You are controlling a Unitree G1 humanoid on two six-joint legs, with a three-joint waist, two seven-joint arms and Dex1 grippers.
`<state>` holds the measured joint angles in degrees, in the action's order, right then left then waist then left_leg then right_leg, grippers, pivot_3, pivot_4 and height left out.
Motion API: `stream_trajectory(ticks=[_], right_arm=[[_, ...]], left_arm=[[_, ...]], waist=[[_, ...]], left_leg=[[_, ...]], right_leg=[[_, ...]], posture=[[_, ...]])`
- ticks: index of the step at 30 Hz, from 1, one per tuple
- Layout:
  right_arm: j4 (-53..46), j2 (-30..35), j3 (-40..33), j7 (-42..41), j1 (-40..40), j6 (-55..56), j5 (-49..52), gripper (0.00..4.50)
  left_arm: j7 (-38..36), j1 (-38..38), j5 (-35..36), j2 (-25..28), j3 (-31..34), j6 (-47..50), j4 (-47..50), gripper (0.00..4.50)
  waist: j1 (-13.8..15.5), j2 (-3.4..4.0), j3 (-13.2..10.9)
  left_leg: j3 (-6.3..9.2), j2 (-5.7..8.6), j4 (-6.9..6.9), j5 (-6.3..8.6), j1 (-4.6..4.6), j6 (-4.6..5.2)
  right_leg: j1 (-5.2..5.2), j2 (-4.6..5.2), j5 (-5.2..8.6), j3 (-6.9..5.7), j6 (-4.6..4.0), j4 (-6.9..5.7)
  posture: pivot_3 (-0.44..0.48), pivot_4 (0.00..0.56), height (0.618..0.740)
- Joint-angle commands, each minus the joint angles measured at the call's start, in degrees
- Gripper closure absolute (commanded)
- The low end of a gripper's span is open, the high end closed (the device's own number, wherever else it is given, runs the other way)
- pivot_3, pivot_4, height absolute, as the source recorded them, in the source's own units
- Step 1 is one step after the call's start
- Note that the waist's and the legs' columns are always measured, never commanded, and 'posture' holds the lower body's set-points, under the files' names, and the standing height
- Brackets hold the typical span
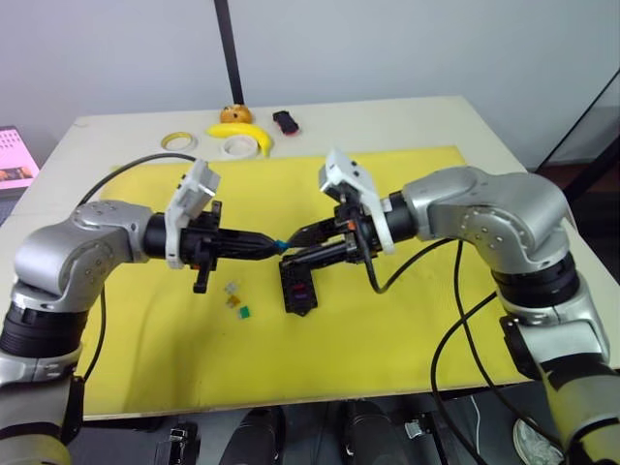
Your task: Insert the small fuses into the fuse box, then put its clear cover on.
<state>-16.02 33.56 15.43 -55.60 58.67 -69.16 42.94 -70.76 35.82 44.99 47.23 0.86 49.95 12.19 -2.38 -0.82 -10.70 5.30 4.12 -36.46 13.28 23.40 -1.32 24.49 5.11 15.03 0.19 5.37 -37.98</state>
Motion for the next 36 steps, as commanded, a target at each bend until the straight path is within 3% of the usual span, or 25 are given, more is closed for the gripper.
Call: stream_trajectory(ticks=[1, 12, 15, 17, 36], right_arm=[[-1.32, 0.03, -0.83, -0.71, 1.7, 0.77, 0.36, 2.18], [0.2, -1.1, -1.15, -0.45, 2.54, -1.46, 0.85, 2.18], [0.33, -1.15, -1.13, -0.62, 2.67, -1.55, 0.82, 3.03], [0.52, -1.24, -1.13, -0.55, 2.87, -1.64, 0.81, 3.89], [0.45, -1.85, -1.48, -0.45, 3.53, -3.43, 1.27, 3.89]], left_arm=[[0.0, 1.04, 0.11, 0.58, 0.21, 0.03, 0.87, 4.5], [-0.2, 0.41, 0.13, 0.08, -0.01, -0.36, 1.25, 4.5], [-0.3, 0.39, -0.12, -0.04, -0.21, -0.58, 1.2, 4.5], [-0.52, 0.31, -0.33, -0.01, -0.41, -0.73, 1.26, 4.5], [-1.12, 0.82, -1.2, -0.3, -1.52, -1.32, 0.76, 4.5]], waist=[[-0.01, 0.0, 0.0], [0.0, 0.0, 0.0], [-0.02, 0.0, 0.0], [0.0, 0.0, 0.0], [-0.02, 0.0, 0.0]], left_leg=[[0.0, 0.0, 0.0, 0.0, 0.0, 0.0], [0.0, 0.0, 0.0, 0.0, 0.0, 0.0], [0.0, 0.0, 0.0, 0.0, 0.0, 0.0], [0.0, 0.0, 0.0, 0.0, 0.0, 0.0], [0.0, 0.0, 0.0, 0.0, 0.0, 0.0]], right_leg=[[0.0, 0.0, 0.0, 0.0, 0.0, 0.0], [0.0, 0.0, 0.0, 0.0, 0.0, 0.0], [0.0, 0.0, 0.0, 0.0, 0.0, 0.0], [0.0, 0.0, 0.0, 0.0, 0.0, 0.0], [0.0, 0.0, 0.0, 0.0, 0.0, 0.0]], posture=[[0.0, 0.15, 0.74], [0.0, 0.15, 0.74], [0.0, 0.15, 0.74], [0.0, 0.15, 0.74], [0.0, 0.15, 0.74]])
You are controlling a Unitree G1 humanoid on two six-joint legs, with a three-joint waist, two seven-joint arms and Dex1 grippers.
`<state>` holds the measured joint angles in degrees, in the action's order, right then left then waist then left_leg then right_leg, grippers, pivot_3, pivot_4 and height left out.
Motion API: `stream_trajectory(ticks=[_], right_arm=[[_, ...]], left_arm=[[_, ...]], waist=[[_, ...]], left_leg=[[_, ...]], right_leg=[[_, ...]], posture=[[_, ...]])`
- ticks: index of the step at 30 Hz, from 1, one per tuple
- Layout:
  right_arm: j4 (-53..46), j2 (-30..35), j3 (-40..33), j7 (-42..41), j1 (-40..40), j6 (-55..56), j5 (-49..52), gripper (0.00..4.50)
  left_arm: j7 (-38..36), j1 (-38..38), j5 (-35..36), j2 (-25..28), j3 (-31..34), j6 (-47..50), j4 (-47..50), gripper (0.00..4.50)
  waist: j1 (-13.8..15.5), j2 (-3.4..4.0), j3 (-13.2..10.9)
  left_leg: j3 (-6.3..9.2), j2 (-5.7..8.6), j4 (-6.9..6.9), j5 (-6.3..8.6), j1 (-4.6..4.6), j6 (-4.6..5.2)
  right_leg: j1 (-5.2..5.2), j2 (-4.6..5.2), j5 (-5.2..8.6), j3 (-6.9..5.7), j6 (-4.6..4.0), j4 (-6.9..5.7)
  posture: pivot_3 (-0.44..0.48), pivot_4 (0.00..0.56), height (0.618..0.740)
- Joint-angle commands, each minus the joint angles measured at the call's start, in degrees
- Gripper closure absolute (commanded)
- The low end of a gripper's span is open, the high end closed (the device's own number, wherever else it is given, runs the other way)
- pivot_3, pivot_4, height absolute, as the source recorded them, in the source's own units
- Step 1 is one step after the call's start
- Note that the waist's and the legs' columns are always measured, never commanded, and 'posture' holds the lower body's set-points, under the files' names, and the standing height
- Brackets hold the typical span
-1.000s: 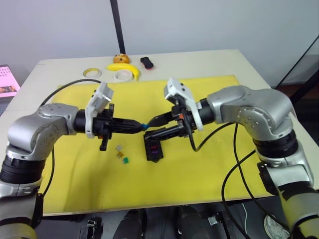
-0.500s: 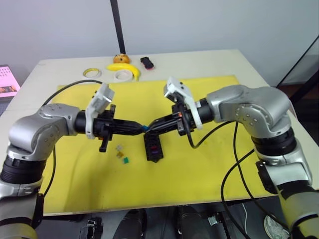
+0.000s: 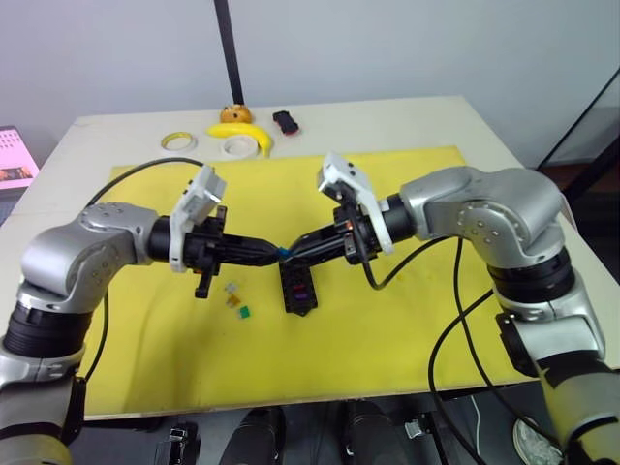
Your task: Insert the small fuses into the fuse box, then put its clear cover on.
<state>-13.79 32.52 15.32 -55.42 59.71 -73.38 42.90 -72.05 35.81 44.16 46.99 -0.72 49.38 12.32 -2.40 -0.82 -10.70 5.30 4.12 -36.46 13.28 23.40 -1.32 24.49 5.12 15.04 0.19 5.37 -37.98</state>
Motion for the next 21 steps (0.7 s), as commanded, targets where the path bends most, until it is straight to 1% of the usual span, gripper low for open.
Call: stream_trajectory(ticks=[1, 9, 11, 12, 21], right_arm=[[-1.77, -0.77, -1.33, -0.7, 2.5, 0.82, 1.29, 3.89], [-1.87, -1.0, -1.35, -0.75, 2.83, 0.48, 1.59, 3.89], [-1.95, -1.08, -1.45, -0.89, 2.92, 0.5, 1.75, 4.41], [-1.98, -1.11, -1.48, -0.89, 2.94, 0.48, 1.79, 4.48], [-2.11, -1.01, -1.22, -0.94, 3.26, -0.01, 1.62, 4.48]], left_arm=[[0.18, 0.82, -0.38, -0.11, 0.0, -0.79, 0.63, 4.5], [0.36, 0.71, -0.37, -0.42, -0.37, -0.94, 0.82, 4.5], [0.32, 0.71, -0.62, -0.52, -0.59, -1.15, 0.78, 4.5], [0.27, 0.71, -0.73, -0.53, -0.65, -1.24, 0.77, 4.5], [0.05, 1.24, -0.83, -0.54, -0.73, -1.53, 0.2, 4.5]], waist=[[0.0, 0.0, 0.0], [0.0, 0.0, 0.0], [0.03, 0.0, 0.0], [0.01, 0.0, 0.0], [0.01, 0.0, 0.0]], left_leg=[[0.0, 0.0, 0.0, 0.0, 0.0, 0.0], [0.0, 0.0, 0.0, 0.0, 0.0, 0.0], [0.0, 0.0, 0.0, 0.0, 0.0, 0.0], [0.0, 0.0, 0.0, 0.0, 0.0, 0.0], [0.0, 0.0, 0.0, 0.0, 0.0, 0.0]], right_leg=[[0.0, 0.0, 0.0, 0.0, 0.0, 0.0], [0.0, 0.0, 0.0, 0.0, 0.0, 0.0], [0.0, 0.0, 0.0, 0.0, 0.0, 0.0], [0.0, 0.0, 0.0, 0.0, 0.0, 0.0], [0.0, 0.0, 0.0, 0.0, 0.0, 0.0]], posture=[[0.0, 0.15, 0.74], [0.0, 0.15, 0.74], [0.0, 0.15, 0.74], [0.0, 0.15, 0.74], [0.0, 0.15, 0.74]])
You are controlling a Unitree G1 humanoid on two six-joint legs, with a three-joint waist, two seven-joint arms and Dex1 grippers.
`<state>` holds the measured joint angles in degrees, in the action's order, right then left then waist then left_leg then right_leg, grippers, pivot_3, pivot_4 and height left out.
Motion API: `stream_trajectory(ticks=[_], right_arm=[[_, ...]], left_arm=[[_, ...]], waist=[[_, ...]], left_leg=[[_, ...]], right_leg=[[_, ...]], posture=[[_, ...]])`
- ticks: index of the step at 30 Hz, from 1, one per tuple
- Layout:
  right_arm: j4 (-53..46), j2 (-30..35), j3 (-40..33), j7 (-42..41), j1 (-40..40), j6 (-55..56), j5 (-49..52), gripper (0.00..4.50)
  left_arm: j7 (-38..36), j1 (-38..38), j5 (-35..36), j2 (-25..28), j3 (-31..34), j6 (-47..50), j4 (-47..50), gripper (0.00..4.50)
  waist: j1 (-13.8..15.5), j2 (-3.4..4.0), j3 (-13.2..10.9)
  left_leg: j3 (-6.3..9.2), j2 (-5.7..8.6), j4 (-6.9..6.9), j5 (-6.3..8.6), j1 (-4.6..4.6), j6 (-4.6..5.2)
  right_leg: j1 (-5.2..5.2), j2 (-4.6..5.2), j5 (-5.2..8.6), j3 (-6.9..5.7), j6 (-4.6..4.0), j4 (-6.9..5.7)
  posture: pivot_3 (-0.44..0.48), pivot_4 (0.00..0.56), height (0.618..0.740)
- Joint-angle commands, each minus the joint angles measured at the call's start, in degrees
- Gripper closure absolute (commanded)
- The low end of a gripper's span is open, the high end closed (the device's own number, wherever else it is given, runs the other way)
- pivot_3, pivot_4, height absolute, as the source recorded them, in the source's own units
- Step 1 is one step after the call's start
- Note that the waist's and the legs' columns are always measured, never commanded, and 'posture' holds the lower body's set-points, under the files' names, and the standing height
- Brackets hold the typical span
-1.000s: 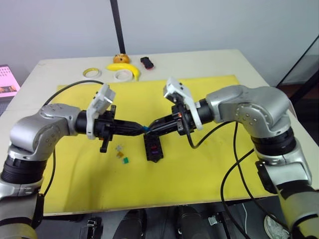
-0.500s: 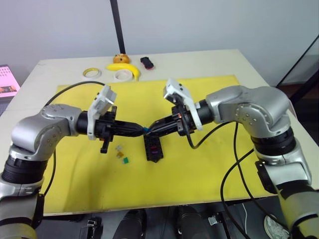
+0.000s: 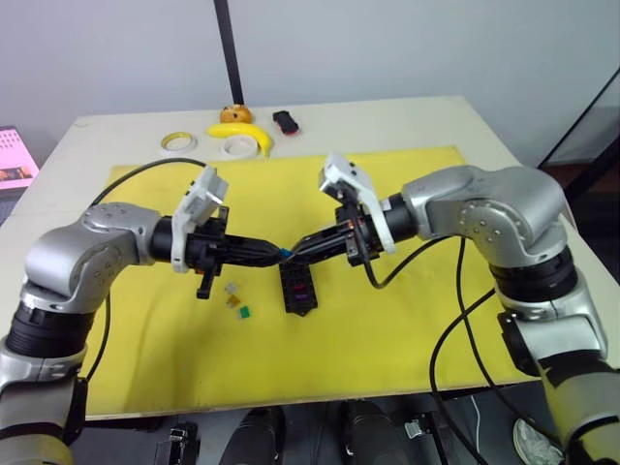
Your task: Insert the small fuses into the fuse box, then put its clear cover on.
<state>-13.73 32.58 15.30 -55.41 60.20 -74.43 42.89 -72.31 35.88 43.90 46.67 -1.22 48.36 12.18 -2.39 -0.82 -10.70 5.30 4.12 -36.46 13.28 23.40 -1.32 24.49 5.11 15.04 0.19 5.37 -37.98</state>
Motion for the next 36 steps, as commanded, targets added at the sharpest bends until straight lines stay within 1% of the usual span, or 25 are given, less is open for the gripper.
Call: stream_trajectory(ticks=[1, 5, 6, 7, 9, 11, 14, 15, 17, 19, 21, 23, 25, 30, 36], right_arm=[[-2.14, -1.1, -1.24, -0.94, 2.81, 0.99, 1.65, 4.48], [-1.87, -1.05, -1.02, -1.05, 2.91, 1.12, 1.4, 4.48], [-1.97, -0.86, -0.81, -1.09, 2.8, 1.13, 1.28, 4.5], [-2.07, -0.74, -0.68, -1.11, 2.72, 1.12, 1.2, 4.5], [-2.66, -0.08, 0.13, -1.78, 2.4, 1.74, 0.76, 4.5], [-3.11, 0.93, 1.44, -2.76, 2.45, 2.85, -0.28, 4.5], [-3.89, 5.44, 8.07, -6.88, 3.53, 9.32, -6.48, 4.5], [-3.59, 6.69, 10.55, -8.18, 4.04, 12.16, -9.12, 4.5], [-1.76, 7.8, 15.12, -10.48, 5.49, 17.58, -14.28, 4.5], [0.5, 7.52, 18.42, -12.13, 6.72, 21.71, -18.46, 4.5], [2.63, 6.69, 20.6, -13.26, 7.48, 24.66, -21.72, 4.5], [5.05, 5.16, 22.89, -13.86, 8.26, 27.19, -25.16, 4.5], [6.6, 3.94, 24.31, -14.52, 8.81, 28.97, -27.88, 4.5], [7.79, 2.36, 24.86, -16.64, 8.66, 30.34, -31.11, 4.5], [7.8, 1.58, 25.03, -18.27, 7.54, 30.82, -33.98, 4.5]], left_arm=[[0.28, 1.22, -0.58, -0.2, -0.22, -0.55, 0.3, 4.5], [-0.35, 1.32, -1.05, 0.53, -0.48, -0.56, 0.15, 4.5], [-0.26, 1.47, -1.03, 0.86, -0.37, -0.04, 0.03, 4.18], [-0.16, 1.58, -0.99, 1.06, -0.27, 0.35, -0.05, 3.85], [-0.1, 1.57, -2.04, 1.76, -0.26, -0.36, 0.1, 3.02], [-0.96, 1.09, -2.79, 3.1, 0.11, -1.15, 0.69, 2.01], [-3.83, -2.5, -5.1, 7.95, 1.04, -3.84, 3.04, 0.42], [-4.54, -4.37, -6.84, 9.58, 0.72, -5.94, 3.72, 0.03], [-5.12, -8.65, -10.78, 11.76, -0.18, -11.05, 4.53, 0.03], [-4.43, -11.94, -13.58, 12.12, -0.81, -14.61, 4.28, 0.03], [-3.29, -13.7, -16.78, 11.28, -1.63, -18.39, 3.12, 0.03], [-0.86, -14.45, -19.81, 9.2, -2.62, -22.08, 2.27, 0.03], [0.66, -14.45, -20.39, 7.38, -2.99, -22.44, 2.64, 0.03], [2.44, -13.65, -21.59, 4.92, -4.4, -22.26, 3.35, 0.03], [3.07, -13.62, -23.61, 4.05, -5.99, -23.07, 3.27, 0.03]], waist=[[-0.01, 0.0, 0.0], [-0.01, 0.0, 0.0], [-0.01, 0.0, 0.0], [-0.03, 0.0, 0.0], [-0.02, 0.0, 0.0], [-0.02, 0.0, 0.0], [-0.16, -0.01, -0.02], [-0.18, 0.0, -0.02], [-0.27, 0.01, -0.03], [-0.12, 0.01, -0.03], [-0.07, 0.01, -0.03], [0.03, 0.01, -0.03], [0.17, 0.0, -0.03], [0.18, 0.0, -0.03], [-0.09, 0.0, -0.03]], left_leg=[[0.0, 0.0, 0.0, 0.0, 0.0, 0.0], [0.0, 0.0, 0.0, 0.0, 0.0, 0.0], [0.0, 0.0, 0.0, 0.0, 0.0, 0.0], [0.0, 0.0, 0.0, 0.0, 0.0, 0.0], [0.0, 0.0, 0.0, 0.0, 0.0, 0.0], [0.0, 0.0, 0.0, 0.0, 0.0, 0.0], [-0.02, 0.0, 0.03, 0.0, 0.01, 0.0], [-0.03, 0.0, 0.07, 0.0, 0.0, 0.0], [-0.1, -0.01, 0.11, 0.0, -0.03, 0.0], [-0.17, -0.01, 0.21, 0.0, -0.07, 0.0], [-0.17, -0.03, 0.2, 0.0, -0.06, 0.0], [-0.18, -0.02, 0.19, 0.0, -0.06, 0.0], [-0.18, -0.01, 0.18, 0.0, -0.03, 0.0], [-0.16, -0.01, 0.2, 0.0, 0.02, 0.0], [-0.16, -0.02, 0.2, 0.0, 0.0, -0.01]], right_leg=[[0.0, 0.0, 0.0, 0.0, 0.0, 0.0], [0.0, 0.0, 0.0, 0.0, 0.0, 0.0], [0.0, 0.0, 0.0, 0.0, 0.0, 0.0], [0.0, 0.0, 0.0, 0.0, 0.0, 0.0], [0.0, -0.01, 0.0, 0.0, 0.0, 0.0], [0.0, -0.01, 0.0, 0.0, 0.0, 0.0], [0.05, -0.01, 0.0, 0.01, 0.0, 0.0], [0.06, -0.01, 0.0, 0.01, 0.0, 0.01], [0.08, -0.01, 0.0, 0.06, 0.0, 0.02], [0.09, -0.01, 0.0, 0.15, 0.0, 0.02], [0.09, -0.02, 0.0, 0.15, 0.0, 0.03], [0.09, 0.0, 0.0, 0.16, 0.0, 0.05], [0.11, 0.0, 0.0, 0.16, 0.0, 0.05], [0.18, -0.01, 0.0, 0.16, 0.01, 0.04], [0.19, -0.03, 0.0, 0.16, 0.01, 0.01]], posture=[[0.0, 0.15, 0.74], [0.0, 0.15, 0.74], [0.0, 0.15, 0.74], [0.0, 0.15, 0.74], [0.0, 0.15, 0.74], [0.0, 0.15, 0.74], [0.0, 0.15, 0.74], [0.0, 0.15, 0.74], [0.0, 0.15, 0.74], [0.0, 0.15, 0.74], [0.0, 0.15, 0.74], [0.0, 0.15, 0.74], [0.0, 0.15, 0.74], [0.0, 0.15, 0.74], [0.0, 0.15, 0.74]])
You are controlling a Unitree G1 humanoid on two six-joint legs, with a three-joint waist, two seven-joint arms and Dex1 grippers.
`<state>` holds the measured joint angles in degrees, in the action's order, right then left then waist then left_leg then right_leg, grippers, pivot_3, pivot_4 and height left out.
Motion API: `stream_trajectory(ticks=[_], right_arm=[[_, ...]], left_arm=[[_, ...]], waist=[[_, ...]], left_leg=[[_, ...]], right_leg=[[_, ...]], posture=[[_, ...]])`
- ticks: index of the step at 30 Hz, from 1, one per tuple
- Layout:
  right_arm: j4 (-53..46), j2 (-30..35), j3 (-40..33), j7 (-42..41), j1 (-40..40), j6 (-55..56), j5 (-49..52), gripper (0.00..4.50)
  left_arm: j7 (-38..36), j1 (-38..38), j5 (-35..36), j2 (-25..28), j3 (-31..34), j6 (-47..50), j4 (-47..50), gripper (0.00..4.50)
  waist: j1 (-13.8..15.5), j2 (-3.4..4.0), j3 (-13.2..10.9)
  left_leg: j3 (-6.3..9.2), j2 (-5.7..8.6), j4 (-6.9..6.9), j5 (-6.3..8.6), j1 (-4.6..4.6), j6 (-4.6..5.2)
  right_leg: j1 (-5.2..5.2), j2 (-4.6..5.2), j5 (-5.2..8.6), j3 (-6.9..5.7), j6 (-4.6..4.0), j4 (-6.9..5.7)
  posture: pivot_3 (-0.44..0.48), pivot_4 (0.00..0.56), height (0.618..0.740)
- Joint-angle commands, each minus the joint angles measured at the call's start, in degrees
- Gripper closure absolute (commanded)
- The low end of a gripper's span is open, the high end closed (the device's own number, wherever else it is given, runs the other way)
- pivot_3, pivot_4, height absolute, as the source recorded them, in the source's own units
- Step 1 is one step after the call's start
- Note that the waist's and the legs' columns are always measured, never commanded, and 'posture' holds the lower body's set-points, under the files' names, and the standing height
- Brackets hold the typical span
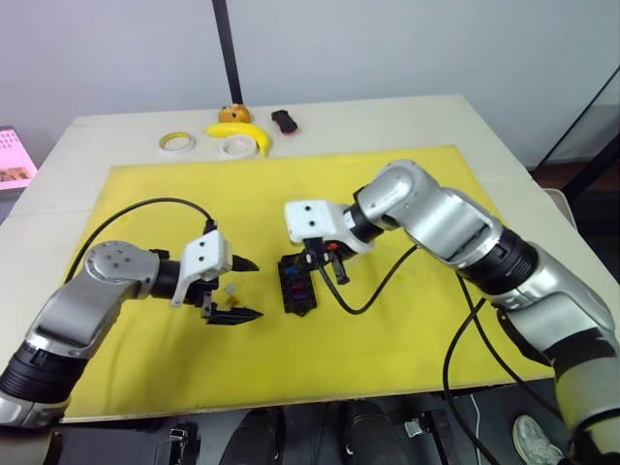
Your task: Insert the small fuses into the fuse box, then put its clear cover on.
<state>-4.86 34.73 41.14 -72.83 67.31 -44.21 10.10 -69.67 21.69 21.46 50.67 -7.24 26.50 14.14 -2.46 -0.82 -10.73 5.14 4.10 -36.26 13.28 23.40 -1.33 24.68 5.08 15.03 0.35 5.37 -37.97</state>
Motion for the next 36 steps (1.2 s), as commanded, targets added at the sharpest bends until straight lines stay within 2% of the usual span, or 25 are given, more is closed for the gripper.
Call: stream_trajectory(ticks=[1, 36], right_arm=[[-1.0, -0.73, -0.82, -0.94, 0.23, 0.42, -1.48, 4.5], [2.27, -3.6, -0.79, -3.59, -3.63, 3.05, -8.45, 4.5]], left_arm=[[0.56, 0.48, -1.52, -0.08, -0.21, -1.47, 1.22, 0.03], [1.21, 1.4, -3.9, -2.05, -1.78, -1.44, 0.92, 0.03]], waist=[[-0.01, 0.0, 0.0], [0.02, 0.0, 0.0]], left_leg=[[0.0, 0.0, 0.0, 0.0, 0.0, 0.0], [0.0, 0.01, -0.02, 0.0, 0.0, 0.0]], right_leg=[[0.0, 0.0, 0.0, 0.0, 0.0, 0.0], [-0.01, -0.01, -0.01, 0.0, 0.01, -0.01]], posture=[[0.0, 0.15, 0.74], [0.0, 0.15, 0.74]])
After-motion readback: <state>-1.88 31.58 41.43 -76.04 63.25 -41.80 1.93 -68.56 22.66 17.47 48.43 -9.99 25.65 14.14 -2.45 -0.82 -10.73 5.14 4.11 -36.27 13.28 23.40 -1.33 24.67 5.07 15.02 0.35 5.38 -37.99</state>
